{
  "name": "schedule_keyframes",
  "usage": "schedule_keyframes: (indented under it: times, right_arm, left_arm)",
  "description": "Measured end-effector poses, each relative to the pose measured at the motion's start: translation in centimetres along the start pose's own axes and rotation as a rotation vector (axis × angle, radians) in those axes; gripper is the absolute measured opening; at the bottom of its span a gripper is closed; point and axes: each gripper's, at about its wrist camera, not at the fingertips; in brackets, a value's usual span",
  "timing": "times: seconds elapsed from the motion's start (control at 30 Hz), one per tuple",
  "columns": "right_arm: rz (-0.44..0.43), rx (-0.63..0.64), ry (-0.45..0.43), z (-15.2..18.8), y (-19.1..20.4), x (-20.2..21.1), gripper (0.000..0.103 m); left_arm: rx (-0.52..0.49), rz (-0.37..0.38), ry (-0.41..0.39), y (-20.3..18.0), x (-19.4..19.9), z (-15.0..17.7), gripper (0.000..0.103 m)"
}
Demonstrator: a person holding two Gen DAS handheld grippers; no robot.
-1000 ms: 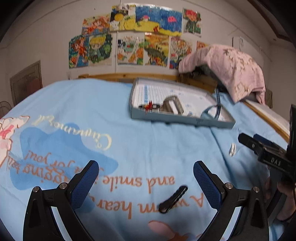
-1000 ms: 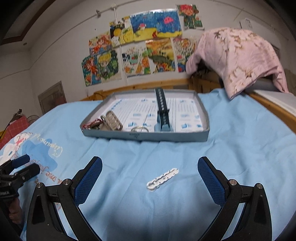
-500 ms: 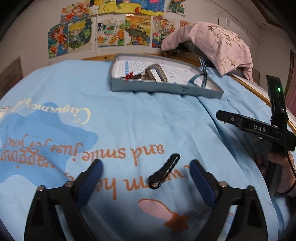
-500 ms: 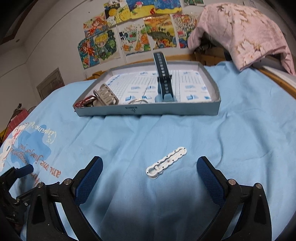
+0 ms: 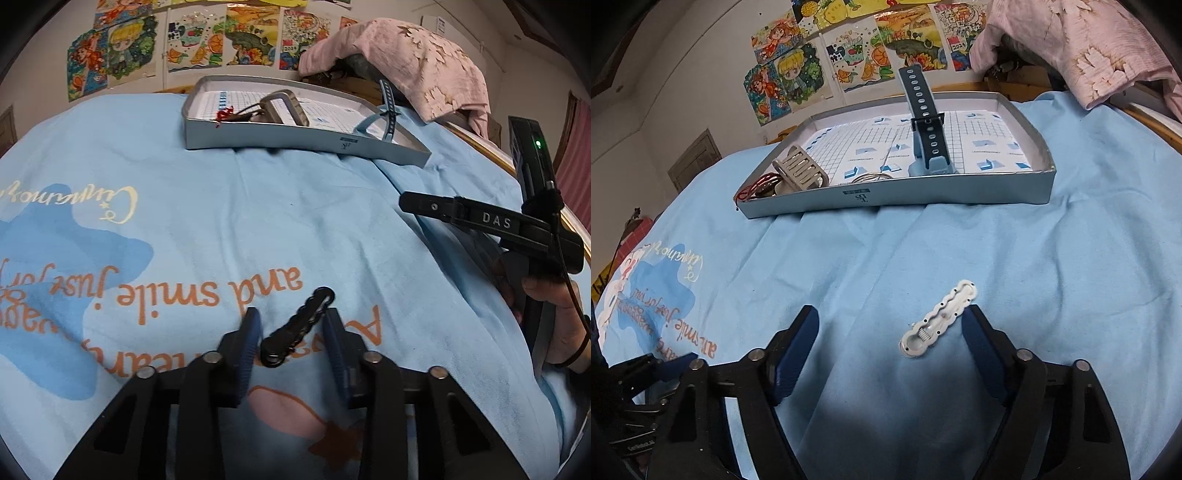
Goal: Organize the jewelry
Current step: 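Grasp the black hair clip with the left tool while the right tool grasps the white plastic clip, then carry the black and white clips into the grey tray and open both tools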
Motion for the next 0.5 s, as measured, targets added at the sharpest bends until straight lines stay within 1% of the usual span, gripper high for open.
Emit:
schedule_keyframes:
  times: [0.03,0.07,0.1,0.17,0.2,0.23,0.27,0.3,0.37,0.43,0.5]
  right_arm:
    - [-0.002,-0.003,0.001,0.0,0.0,0.0,0.071]
    - [-0.005,-0.008,0.001,0.0,-0.1,-0.1,0.071]
    - [-0.006,-0.013,-0.001,-0.1,-0.1,-0.1,0.066]
    - [-0.005,-0.02,-0.001,-0.1,-0.1,-0.3,0.058]
    - [-0.001,-0.024,0.001,-0.1,-0.1,-0.4,0.053]
    - [0.001,-0.026,0.003,-0.1,-0.1,-0.5,0.051]
    - [0.002,-0.028,0.004,0.0,-0.1,-0.6,0.046]
    - [0.003,-0.028,0.004,0.0,-0.1,-0.6,0.039]
    - [0.006,-0.03,0.007,0.1,-0.1,-0.5,0.03]
    - [0.007,-0.026,0.009,0.1,0.1,-0.5,0.027]
    - [0.003,-0.02,0.018,0.2,0.4,-0.5,0.021]
  left_arm:
    - [-0.002,0.009,0.004,-0.1,-0.1,0.0,0.027]
    - [-0.002,0.016,0.005,-0.1,-0.2,0.0,0.023]
    - [-0.002,0.028,0.007,-0.2,-0.2,-0.1,0.019]
    - [-0.004,0.047,0.013,-0.3,-0.4,-0.1,0.014]
    - [-0.007,0.047,0.014,-0.4,-0.4,-0.1,0.014]
    - [-0.009,0.051,0.014,-0.5,-0.5,-0.2,0.014]
    - [-0.007,0.057,0.015,-0.6,-0.6,-0.3,0.014]
    - [-0.004,0.061,0.016,-0.6,-0.6,-0.3,0.014]
    - [0.009,0.076,0.019,-0.5,-0.8,-0.5,0.014]
    - [0.027,0.091,0.022,-0.4,-1.1,-0.8,0.014]
    - [0.037,0.097,0.027,-0.3,-1.4,-1.1,0.014]
Point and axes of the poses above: each gripper's, at about its wrist camera, not at the fingertips, and x roughly against the way its jaws point, y to its left, z to its underside, and after that the axes turned 10 degrees about -y, right-handed
